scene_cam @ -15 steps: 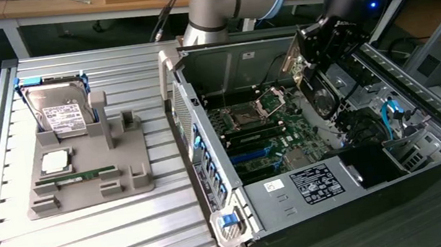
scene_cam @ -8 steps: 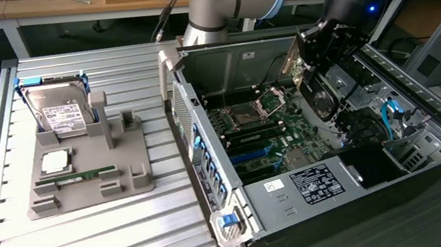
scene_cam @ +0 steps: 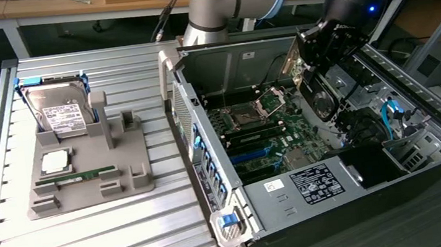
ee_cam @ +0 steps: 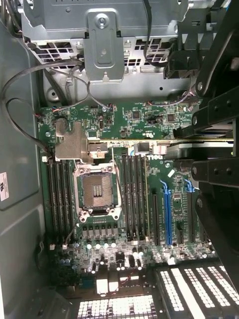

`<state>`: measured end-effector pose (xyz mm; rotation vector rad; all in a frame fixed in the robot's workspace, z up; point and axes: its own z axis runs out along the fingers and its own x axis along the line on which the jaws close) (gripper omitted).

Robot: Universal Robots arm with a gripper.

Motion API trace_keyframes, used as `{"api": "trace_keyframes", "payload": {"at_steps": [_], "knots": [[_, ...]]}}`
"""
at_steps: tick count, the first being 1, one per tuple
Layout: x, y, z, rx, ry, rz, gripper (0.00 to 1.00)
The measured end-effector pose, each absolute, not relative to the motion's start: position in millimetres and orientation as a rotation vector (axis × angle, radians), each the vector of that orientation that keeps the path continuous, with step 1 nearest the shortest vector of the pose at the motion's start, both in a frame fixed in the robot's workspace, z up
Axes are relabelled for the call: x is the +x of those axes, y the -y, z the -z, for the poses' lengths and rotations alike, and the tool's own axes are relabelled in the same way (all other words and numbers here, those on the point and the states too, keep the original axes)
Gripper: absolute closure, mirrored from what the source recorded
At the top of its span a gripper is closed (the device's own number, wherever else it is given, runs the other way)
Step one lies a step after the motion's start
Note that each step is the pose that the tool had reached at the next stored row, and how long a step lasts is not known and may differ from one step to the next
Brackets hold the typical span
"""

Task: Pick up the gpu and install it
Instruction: 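Pick up the gpu and move the gpu toward the slot, then insert the gpu into the slot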

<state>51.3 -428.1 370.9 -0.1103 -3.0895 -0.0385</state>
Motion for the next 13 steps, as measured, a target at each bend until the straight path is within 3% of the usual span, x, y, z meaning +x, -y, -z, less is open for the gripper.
{"api": "trace_keyframes", "payload": {"at_steps": [13], "knots": [[51.2,428.1,-370.9,0.038,3.090,0.035,0.73]]}}
